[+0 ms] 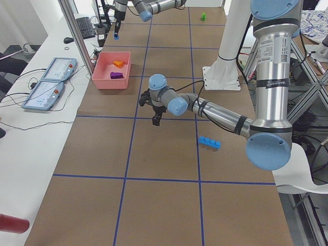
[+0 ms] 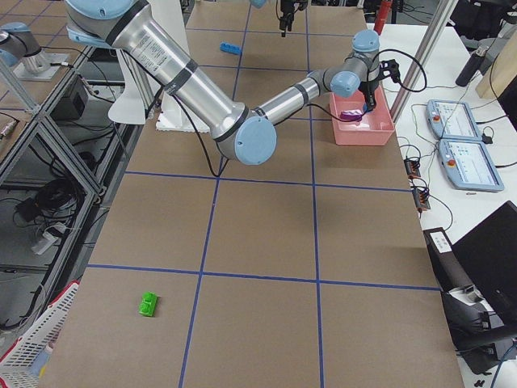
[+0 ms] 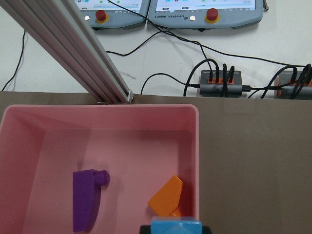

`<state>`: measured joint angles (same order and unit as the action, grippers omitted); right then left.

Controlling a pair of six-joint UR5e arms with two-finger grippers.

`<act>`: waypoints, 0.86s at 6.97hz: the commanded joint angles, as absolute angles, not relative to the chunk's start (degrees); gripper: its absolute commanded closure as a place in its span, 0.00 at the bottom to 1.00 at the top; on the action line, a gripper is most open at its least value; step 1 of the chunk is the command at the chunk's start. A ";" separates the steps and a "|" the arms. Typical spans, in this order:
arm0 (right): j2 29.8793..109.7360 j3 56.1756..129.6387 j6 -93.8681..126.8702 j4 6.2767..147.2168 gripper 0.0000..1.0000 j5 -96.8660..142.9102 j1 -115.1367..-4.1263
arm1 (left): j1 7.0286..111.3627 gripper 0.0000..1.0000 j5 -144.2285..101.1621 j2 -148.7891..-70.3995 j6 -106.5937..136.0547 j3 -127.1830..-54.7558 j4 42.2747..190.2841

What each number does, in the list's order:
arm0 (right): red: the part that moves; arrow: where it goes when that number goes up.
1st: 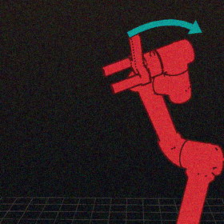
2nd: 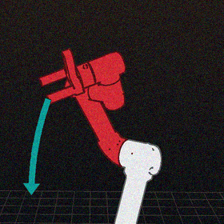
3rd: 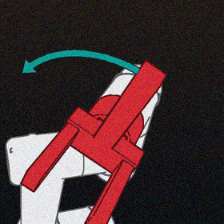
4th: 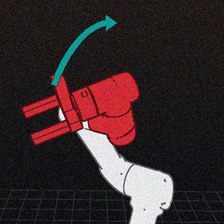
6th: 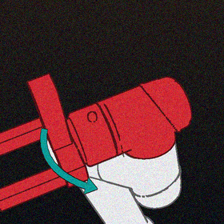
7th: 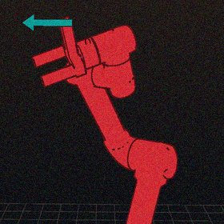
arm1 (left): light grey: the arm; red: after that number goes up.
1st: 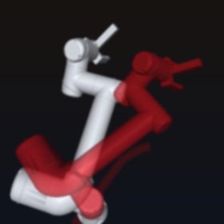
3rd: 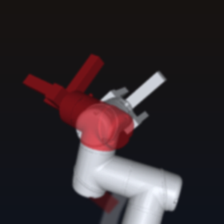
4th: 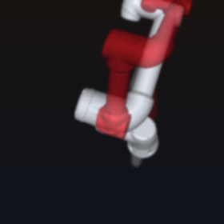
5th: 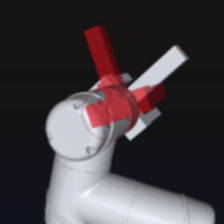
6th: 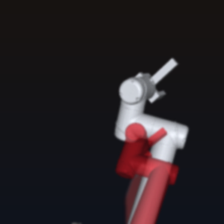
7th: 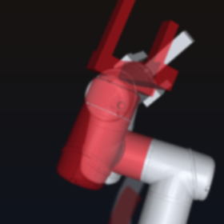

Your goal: Put all blocks into box

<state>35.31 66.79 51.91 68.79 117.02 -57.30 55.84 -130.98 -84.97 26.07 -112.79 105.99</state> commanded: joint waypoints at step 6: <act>28.56 55.35 58.62 61.87 0.01 108.81 -51.59 | 36.59 0.00 -119.55 -57.95 44.28 -120.94 128.90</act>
